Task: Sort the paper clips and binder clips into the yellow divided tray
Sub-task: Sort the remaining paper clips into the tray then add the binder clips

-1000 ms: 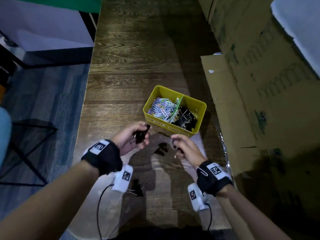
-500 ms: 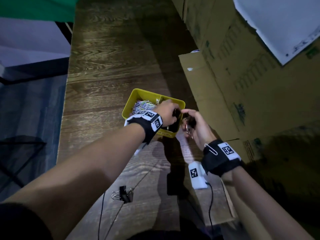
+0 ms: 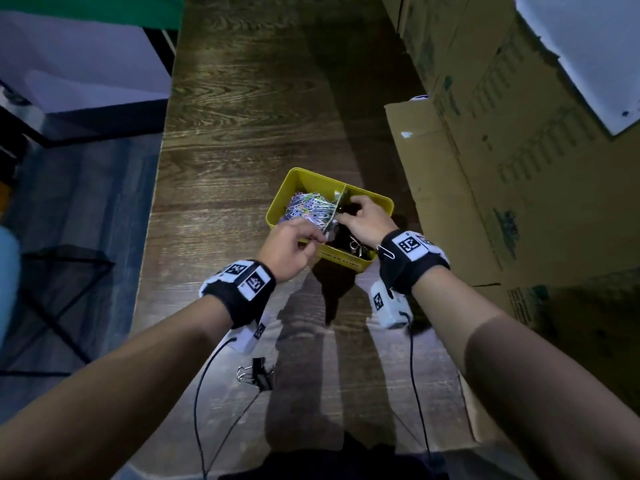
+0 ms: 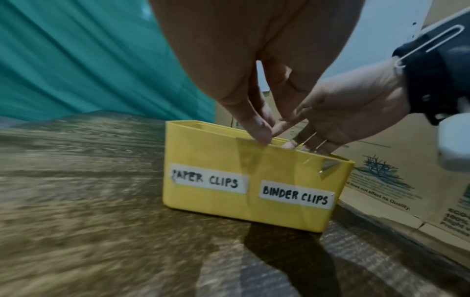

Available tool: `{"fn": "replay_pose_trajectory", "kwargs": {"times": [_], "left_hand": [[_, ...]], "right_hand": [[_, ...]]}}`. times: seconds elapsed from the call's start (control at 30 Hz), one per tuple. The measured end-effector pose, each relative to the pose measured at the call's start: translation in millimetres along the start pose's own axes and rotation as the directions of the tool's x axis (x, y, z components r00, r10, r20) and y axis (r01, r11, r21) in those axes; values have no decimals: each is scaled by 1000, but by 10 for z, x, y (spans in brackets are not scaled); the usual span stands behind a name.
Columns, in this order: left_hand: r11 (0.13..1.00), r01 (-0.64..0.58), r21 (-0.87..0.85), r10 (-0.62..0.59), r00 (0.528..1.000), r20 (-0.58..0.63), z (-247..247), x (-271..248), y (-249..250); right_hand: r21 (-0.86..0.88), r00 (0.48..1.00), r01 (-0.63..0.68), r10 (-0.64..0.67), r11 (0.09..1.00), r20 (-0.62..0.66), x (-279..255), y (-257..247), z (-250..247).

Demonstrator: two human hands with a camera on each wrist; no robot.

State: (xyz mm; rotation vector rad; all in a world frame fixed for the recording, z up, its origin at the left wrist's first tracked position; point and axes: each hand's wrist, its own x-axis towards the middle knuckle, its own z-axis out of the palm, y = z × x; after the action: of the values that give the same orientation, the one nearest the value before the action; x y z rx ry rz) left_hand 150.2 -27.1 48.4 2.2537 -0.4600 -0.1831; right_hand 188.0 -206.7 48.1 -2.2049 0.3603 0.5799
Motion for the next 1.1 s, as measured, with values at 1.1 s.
{"fn": "replay_pose_trajectory", "kwargs": {"times": [1.1], "left_hand": [[937,333,109,-349,863,366,-41,-1604,-941]], "right_hand": [[-297,832,353,-152,887,534,-1055,376,1458]]}}
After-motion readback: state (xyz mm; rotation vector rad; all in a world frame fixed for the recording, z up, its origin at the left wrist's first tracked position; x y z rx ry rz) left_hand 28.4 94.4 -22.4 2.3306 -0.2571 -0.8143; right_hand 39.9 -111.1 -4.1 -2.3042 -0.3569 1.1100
